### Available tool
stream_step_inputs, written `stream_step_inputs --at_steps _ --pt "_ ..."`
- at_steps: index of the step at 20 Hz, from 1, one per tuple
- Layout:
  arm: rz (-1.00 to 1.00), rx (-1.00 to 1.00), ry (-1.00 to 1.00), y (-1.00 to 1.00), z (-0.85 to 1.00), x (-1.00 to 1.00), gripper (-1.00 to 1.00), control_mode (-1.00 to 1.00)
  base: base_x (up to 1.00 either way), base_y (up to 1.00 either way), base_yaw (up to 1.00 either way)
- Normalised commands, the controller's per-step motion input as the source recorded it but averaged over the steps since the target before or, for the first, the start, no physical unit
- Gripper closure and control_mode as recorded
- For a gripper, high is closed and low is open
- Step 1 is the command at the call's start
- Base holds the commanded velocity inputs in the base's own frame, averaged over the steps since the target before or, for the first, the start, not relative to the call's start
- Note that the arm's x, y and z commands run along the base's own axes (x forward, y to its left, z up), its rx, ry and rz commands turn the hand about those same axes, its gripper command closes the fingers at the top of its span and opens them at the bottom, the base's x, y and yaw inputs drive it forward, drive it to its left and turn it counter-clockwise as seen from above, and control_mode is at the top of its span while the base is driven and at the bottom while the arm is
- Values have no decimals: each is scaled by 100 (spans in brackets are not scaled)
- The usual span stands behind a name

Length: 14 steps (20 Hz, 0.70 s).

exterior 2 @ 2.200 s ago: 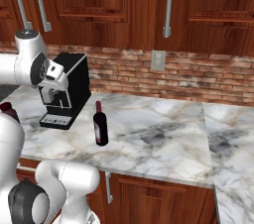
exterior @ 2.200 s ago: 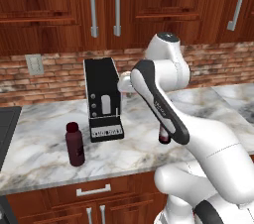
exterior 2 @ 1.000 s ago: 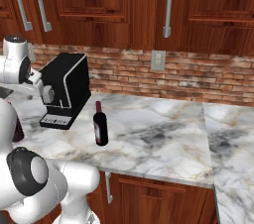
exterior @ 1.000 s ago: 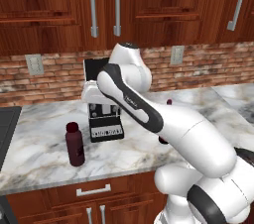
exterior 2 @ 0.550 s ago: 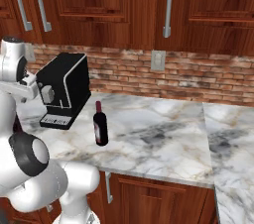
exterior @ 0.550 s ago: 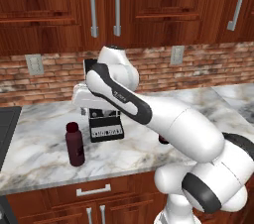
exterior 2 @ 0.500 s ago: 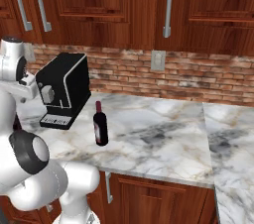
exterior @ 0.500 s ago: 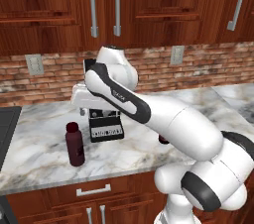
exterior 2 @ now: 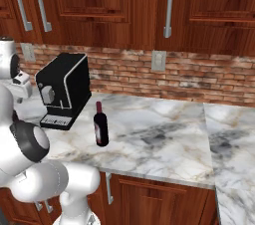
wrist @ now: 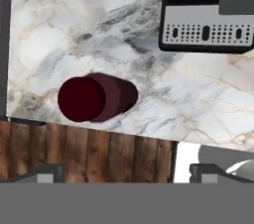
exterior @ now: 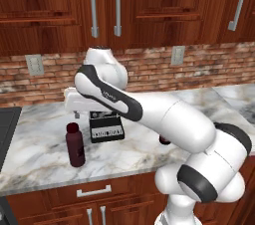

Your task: There is a wine glass and glass cup on the dining counter. Place the wine bottle next to the wine glass and the juice bottle next to the glass cup.

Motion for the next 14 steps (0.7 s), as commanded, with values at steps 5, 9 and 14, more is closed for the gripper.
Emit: stream_step_inputs --at_steps 5,9,14 --pt "0 -20 -2 17 -12 2 -100 -100 0 0 0" --pt "0 -17 -5 17 -17 13 -100 -100 0 0 0" --pt "0 -1 -5 10 -4 11 -100 -100 0 0 0"
